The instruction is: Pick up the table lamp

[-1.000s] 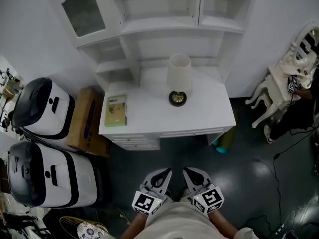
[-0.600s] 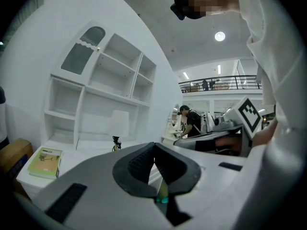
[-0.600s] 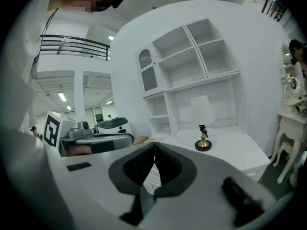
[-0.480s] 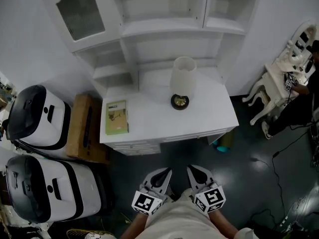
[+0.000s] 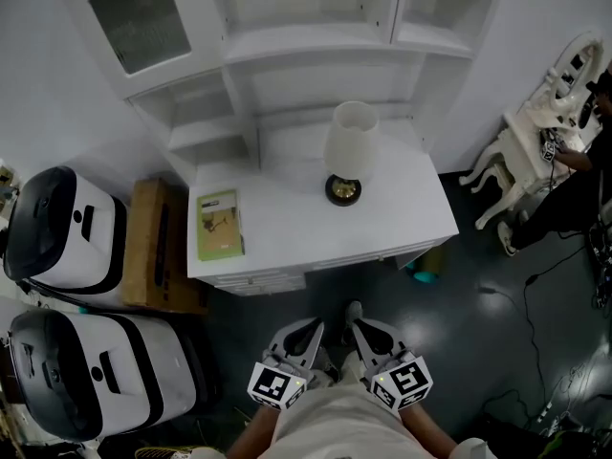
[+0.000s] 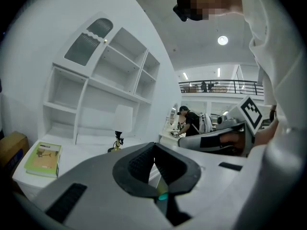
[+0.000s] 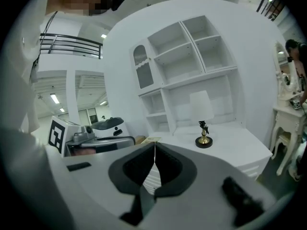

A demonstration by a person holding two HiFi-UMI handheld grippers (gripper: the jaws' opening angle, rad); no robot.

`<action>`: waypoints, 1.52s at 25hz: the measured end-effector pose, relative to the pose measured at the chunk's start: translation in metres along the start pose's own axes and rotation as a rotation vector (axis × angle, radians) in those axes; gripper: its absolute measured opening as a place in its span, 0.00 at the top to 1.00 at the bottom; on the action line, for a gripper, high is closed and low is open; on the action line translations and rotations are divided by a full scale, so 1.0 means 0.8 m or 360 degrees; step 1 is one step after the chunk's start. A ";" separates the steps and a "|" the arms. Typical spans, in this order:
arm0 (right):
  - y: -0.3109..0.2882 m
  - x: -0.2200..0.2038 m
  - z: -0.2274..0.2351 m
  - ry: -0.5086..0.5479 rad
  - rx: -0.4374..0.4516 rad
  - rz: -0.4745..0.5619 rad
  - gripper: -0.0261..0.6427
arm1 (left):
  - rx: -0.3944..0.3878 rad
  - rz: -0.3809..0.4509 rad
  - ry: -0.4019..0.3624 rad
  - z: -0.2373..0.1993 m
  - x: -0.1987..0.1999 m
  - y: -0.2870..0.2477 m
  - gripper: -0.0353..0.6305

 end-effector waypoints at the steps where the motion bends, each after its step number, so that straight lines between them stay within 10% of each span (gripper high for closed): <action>1: -0.003 0.000 0.004 -0.0003 -0.0006 0.0005 0.94 | -0.0009 -0.0005 0.0002 0.000 -0.001 -0.002 0.93; 38: -0.166 0.078 0.226 0.0041 0.0352 0.0012 0.94 | 0.0184 -0.0015 -0.0055 -0.074 0.041 -0.250 0.93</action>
Point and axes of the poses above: the fingertips, and each gripper's own axes: y backward along the fingers, z to its right, x out of its top, the point moved 7 cm from there along y, backward along the fingers, and after that the axes turned 7 degrees about z, right-handed, at the moved point
